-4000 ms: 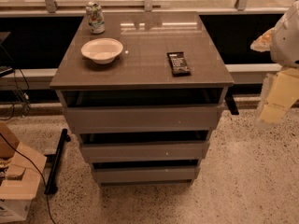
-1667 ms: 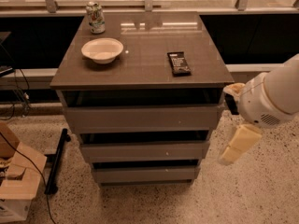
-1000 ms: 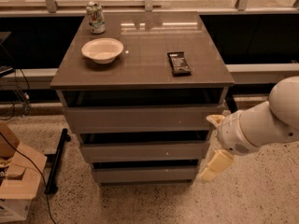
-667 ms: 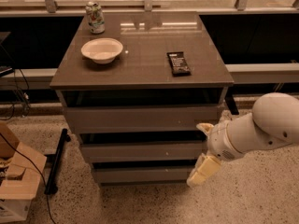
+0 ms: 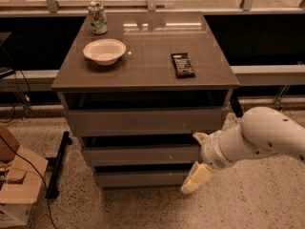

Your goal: Open bottom drawer

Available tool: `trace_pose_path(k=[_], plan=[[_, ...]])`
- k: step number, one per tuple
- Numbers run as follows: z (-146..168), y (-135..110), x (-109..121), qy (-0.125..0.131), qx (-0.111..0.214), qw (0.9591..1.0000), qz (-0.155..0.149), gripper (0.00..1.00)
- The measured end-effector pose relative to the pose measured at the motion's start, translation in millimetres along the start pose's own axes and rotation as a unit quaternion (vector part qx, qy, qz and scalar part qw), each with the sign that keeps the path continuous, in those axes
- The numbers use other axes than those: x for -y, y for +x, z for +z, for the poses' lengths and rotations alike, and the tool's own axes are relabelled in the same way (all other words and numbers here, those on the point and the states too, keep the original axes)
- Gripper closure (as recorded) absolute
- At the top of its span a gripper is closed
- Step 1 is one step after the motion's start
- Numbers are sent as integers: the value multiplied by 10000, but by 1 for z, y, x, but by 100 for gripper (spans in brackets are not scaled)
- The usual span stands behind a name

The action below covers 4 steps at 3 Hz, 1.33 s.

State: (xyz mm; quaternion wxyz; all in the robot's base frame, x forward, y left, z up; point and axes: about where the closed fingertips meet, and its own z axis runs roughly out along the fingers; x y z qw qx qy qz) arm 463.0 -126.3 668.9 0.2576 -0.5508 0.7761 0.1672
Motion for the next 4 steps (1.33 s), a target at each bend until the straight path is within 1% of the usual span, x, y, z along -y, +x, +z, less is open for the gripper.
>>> trace_pose_path(k=[1,2,3,4], plan=[[45,18,8,-8,121,9999,122,0],[79,37,12,-102,421,9983,377,0],[113,65,20,-301,1003,9909,851,0],[143,89,23,-627,1456,9789,1289,0]])
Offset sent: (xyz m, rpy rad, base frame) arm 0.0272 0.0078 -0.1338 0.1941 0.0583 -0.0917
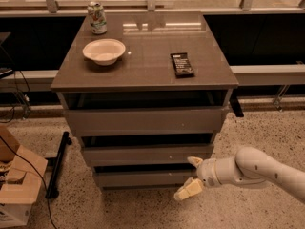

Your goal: Open bottom drawer

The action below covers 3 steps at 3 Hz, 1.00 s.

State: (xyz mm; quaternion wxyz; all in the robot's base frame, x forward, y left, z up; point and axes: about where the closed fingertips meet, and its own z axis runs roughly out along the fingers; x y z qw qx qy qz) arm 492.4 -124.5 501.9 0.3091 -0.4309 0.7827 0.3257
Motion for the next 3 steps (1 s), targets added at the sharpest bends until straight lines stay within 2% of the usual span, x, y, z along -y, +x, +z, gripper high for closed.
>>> trace_pose_path(k=[1,2,3], plan=[[8,6,-2,-64,6,10000,53,0],[30,18,6,66,-46,9999,63,0],[54,42,19,334,-176,9993,55,0]])
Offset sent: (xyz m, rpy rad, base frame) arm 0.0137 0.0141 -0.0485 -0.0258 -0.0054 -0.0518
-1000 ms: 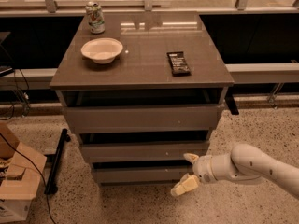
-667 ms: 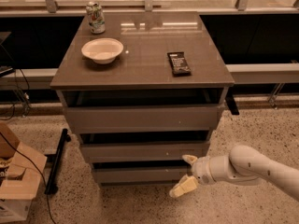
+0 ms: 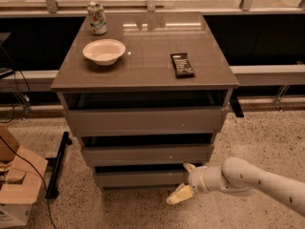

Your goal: Open bottom drawer

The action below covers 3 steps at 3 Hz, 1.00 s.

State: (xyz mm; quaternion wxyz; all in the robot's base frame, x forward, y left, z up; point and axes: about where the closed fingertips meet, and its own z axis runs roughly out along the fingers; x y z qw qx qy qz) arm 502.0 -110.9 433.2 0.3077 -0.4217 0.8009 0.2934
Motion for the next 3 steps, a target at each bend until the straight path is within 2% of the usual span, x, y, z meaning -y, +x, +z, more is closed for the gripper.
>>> trace_pose_path(k=[1,2,3], plan=[[21,25,10,215,-230,9994,134,0],[35,47,23,387,-324,9981,346,0],[70,71,58,666,-531,9955,418,0]])
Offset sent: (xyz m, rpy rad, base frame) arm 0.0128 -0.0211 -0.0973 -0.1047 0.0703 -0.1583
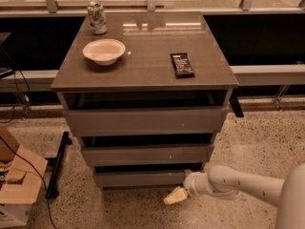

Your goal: Open bottom drawer

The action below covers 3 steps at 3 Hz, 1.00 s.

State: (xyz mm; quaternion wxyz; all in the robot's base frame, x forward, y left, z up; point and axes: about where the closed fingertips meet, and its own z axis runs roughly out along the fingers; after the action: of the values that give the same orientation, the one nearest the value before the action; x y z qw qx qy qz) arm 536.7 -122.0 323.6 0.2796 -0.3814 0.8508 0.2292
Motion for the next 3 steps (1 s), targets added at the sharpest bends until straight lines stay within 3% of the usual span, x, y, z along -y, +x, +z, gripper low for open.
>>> trace_pose_path(k=[1,3], plan=[[5,2,-1,-34,-70,10000,2,0],[37,10,39,422,515,9969,419,0]])
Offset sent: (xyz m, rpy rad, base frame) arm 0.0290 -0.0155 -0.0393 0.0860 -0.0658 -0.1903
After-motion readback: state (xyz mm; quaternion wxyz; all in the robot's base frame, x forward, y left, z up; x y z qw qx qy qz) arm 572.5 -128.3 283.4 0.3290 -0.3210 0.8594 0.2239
